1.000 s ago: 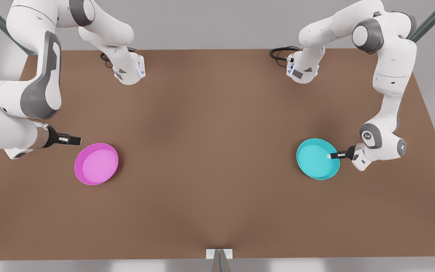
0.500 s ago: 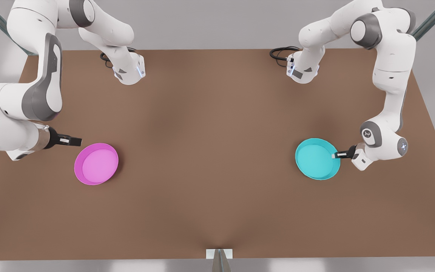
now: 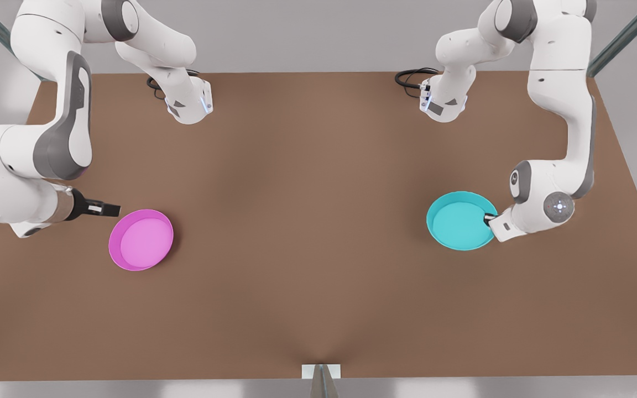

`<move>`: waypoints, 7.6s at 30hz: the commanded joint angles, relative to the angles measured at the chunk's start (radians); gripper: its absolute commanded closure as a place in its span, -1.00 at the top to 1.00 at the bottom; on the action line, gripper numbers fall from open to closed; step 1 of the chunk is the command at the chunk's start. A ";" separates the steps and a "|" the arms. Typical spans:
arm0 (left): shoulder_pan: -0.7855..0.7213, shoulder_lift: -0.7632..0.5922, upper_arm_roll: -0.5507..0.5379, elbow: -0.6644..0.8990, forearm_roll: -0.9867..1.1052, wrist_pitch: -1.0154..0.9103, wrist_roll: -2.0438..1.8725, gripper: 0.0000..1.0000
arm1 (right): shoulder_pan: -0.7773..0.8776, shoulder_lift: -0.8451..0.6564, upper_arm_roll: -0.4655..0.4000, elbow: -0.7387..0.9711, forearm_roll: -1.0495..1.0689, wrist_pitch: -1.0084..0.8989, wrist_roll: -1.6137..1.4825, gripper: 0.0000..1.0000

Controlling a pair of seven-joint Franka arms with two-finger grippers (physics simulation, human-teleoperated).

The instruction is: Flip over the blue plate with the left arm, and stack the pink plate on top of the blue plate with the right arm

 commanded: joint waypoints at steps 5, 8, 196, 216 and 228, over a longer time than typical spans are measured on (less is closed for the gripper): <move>-0.074 -0.017 0.006 0.011 0.249 -0.024 -0.002 -0.57 | 0.000 0.005 0.000 0.004 0.001 0.011 -0.002 1.00; -0.148 -0.019 0.005 0.032 0.412 -0.111 -0.118 -0.57 | -0.003 0.002 0.000 0.004 0.000 0.006 -0.003 1.00; -0.425 -0.135 0.120 0.644 -0.178 -0.829 -0.618 1.00 | -0.850 0.430 0.577 -0.521 -0.244 0.971 -0.643 0.02; -0.421 -0.134 0.120 0.644 -0.180 -0.827 -0.640 1.00 | -0.847 0.431 0.577 -0.536 -0.262 0.983 -0.640 -0.57; -0.425 -0.114 0.123 0.689 -0.183 -0.835 -0.643 1.00 | -0.836 0.377 0.580 -0.532 -0.262 0.887 -0.640 -0.57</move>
